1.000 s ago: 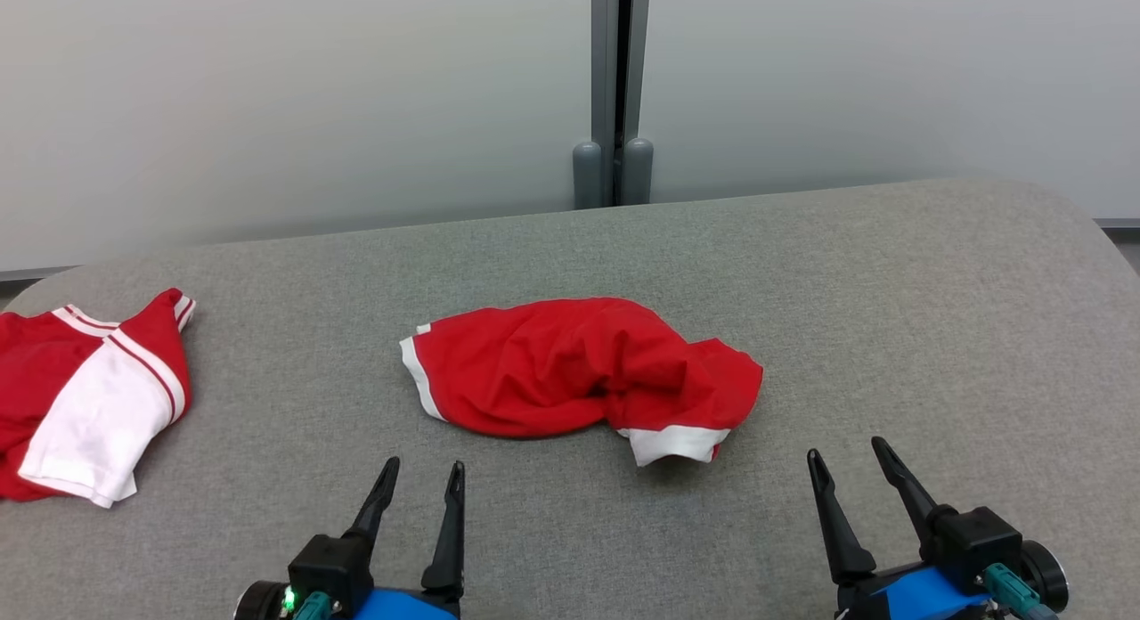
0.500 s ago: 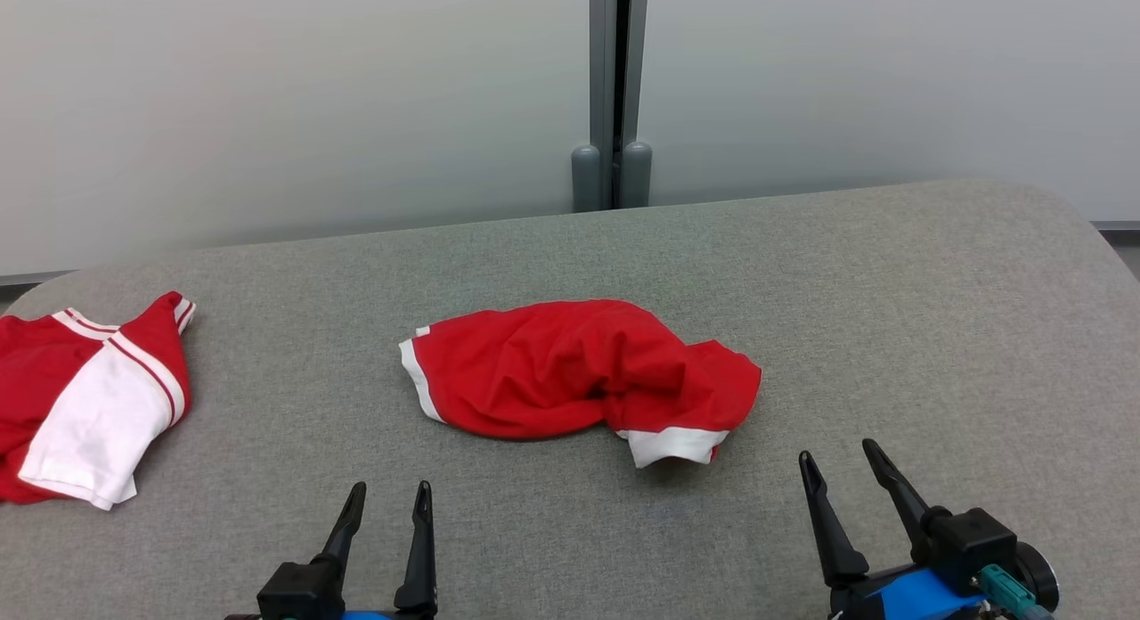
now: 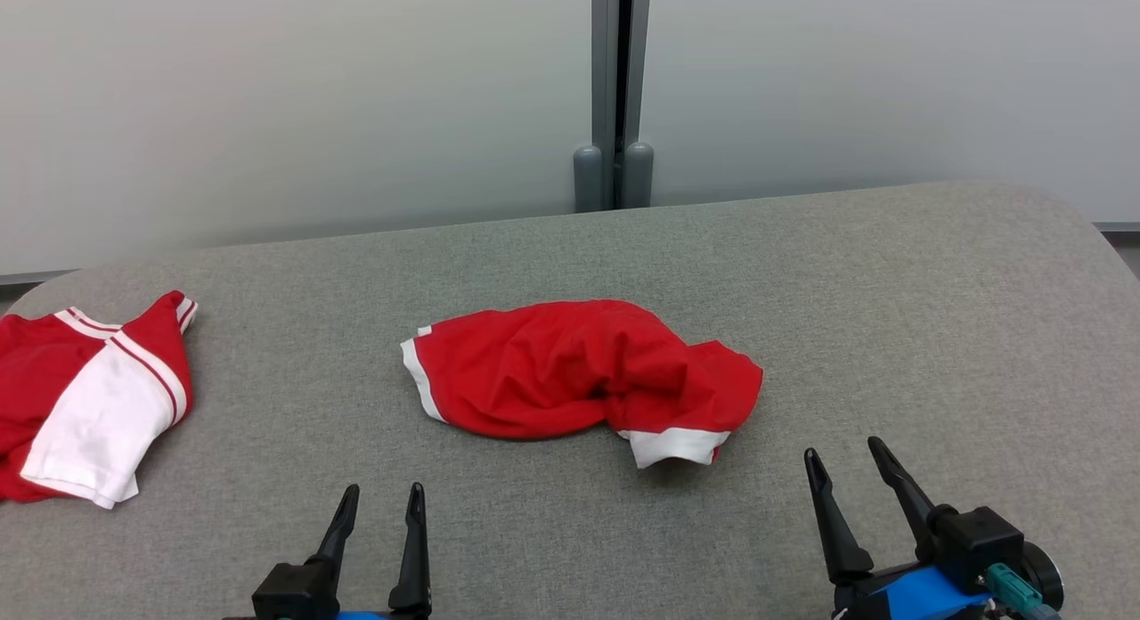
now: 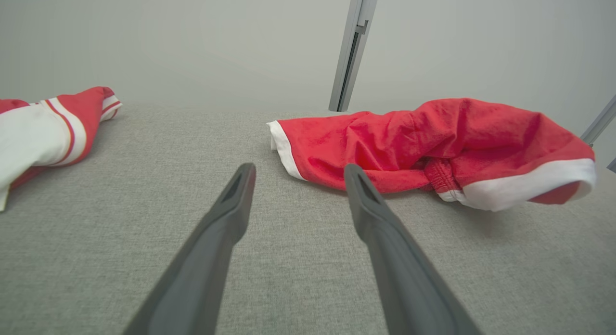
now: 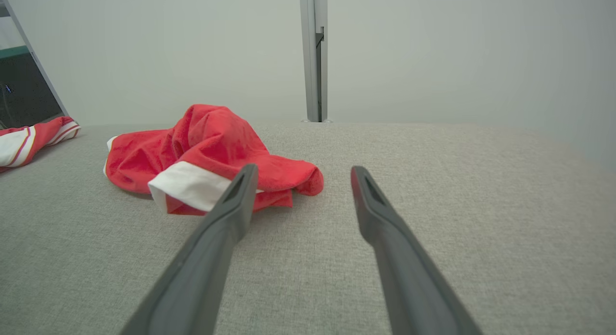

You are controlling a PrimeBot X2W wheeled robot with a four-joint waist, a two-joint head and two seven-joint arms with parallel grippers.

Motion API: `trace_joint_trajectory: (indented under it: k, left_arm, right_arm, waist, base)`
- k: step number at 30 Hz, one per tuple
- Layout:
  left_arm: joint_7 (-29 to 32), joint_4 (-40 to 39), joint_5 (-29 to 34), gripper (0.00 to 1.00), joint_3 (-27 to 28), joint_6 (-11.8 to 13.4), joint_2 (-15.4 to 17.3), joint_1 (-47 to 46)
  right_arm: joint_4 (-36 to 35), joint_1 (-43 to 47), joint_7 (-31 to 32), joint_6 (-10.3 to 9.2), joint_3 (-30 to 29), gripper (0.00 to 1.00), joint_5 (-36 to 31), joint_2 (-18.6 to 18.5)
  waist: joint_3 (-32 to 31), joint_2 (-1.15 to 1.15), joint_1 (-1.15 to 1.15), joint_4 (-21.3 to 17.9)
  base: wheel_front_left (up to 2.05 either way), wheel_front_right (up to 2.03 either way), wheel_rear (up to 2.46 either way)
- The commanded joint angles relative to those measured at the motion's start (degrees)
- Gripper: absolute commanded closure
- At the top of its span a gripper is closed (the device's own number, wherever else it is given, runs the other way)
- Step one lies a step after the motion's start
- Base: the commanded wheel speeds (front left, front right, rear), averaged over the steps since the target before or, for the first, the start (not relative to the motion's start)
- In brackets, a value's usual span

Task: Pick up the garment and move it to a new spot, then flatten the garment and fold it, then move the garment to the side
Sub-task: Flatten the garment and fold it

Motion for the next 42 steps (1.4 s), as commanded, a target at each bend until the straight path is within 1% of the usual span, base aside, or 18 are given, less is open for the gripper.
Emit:
trace_joint_trajectory:
  k: [1, 7, 13, 20, 24, 25, 26, 27, 28, 31, 38, 42]
  left_arm:
    - [-0.17, 0.16, 0.45, 0.0, 0.43, -0.34, -0.3, 0.14]
    - [-0.17, 0.54, 1.63, 0.0, 0.07, -1.47, -0.76, -1.36]
    - [-0.17, 2.94, 4.44, 0.0, -3.92, -3.55, -1.08, -6.01]
    - [1.35, 11.81, 6.86, 0.0, -11.77, -5.73, -1.6, -16.04]
    - [3.75, 17.88, 6.28, 0.0, -14.81, -6.15, -1.9, -22.01]
    - [3.75, 17.88, 6.28, 0.0, -14.81, -6.15, -1.9, -22.01]
    - [4.16, 19.26, 5.75, 0.0, -14.94, -5.97, -1.9, -23.35]
    - [4.97, 22.31, 5.05, 0.0, -15.3, -5.51, -1.99, -25.62]
    - [4.97, 22.31, 5.05, 0.0, -15.3, -5.51, -1.99, -25.62]
    - [5.74, 25.31, 3.39, 0.0, -16.65, -5.64, -2.03, -28.68]
    - [6.38, 27.24, -3.25, 0.0, -21.62, -6.34, -2.03, -31.88]
    - [6.26, 28.56, -5.99, 0.0, -23.42, -5.83, -2.02, -33.1]
  right_arm:
    - [-0.32, 0.7, -0.3, 0.01, -0.11, 0.0, 0.12, -0.21]
    - [-0.44, 0.37, -0.3, 0.01, -0.23, 0.0, 0.13, -0.21]
    - [-0.9, -1.07, -0.3, 0.01, -0.31, 0.0, -0.22, -0.21]
    - [-1.4, -2.95, -0.31, 0.01, 0.18, 0.0, -0.32, -0.22]
    - [-1.66, -4.16, -0.3, 0.01, 0.46, 0.0, 0.13, -0.22]
    - [-1.66, -4.16, -0.3, 0.01, 0.46, 0.0, 0.13, -0.22]
    - [-1.67, -4.41, -0.3, 0.01, 0.7, 0.0, 0.21, -0.22]
    - [-1.68, -4.87, -0.3, 0.01, 0.73, 0.0, 0.47, -0.22]
    - [-1.68, -4.87, -0.3, 0.01, 0.73, 0.0, 0.47, -0.22]
    - [-1.85, -5.58, -0.3, 0.01, 0.66, 0.0, 0.76, -0.22]
    - [-2.02, -6.1, -0.3, 0.01, 0.2, 0.0, 1.27, -0.21]
    - [-1.94, -6.37, -0.3, 0.01, 0.55, 0.0, 1.83, -0.2]
  waist:
    - [0.05, 0.0, 0.0, 0.01]
    - [0.49, 0.0, 0.0, -0.11]
    - [2.38, 0.0, 0.0, -0.94]
    - [5.86, 0.0, 0.0, -3.46]
    - [8.27, 0.0, 0.0, -5.6]
    - [8.27, 0.0, 0.0, -5.6]
    - [8.92, 0.0, 0.0, -6.29]
    - [9.93, 0.0, 0.0, -7.39]
    - [9.93, 0.0, 0.0, -7.39]
    - [11.35, 0.0, 0.0, -8.98]
    - [12.79, 0.0, 0.0, -10.98]
    - [13.06, 0.0, 0.0, -11.82]
  base:
    - [0.0, 0.0, 0.0]
    - [0.0, 0.0, 0.0]
    - [0.0, 0.0, 0.0]
    - [0.0, 0.0, 0.0]
    - [0.0, 0.0, 0.0]
    - [0.0, 0.0, 0.0]
    - [0.0, 0.0, 0.0]
    - [0.0, 0.0, 0.0]
    - [0.0, 0.0, 0.0]
    - [0.0, 0.0, 0.0]
    - [0.0, 0.0, 0.0]
    - [0.0, 0.0, 0.0]
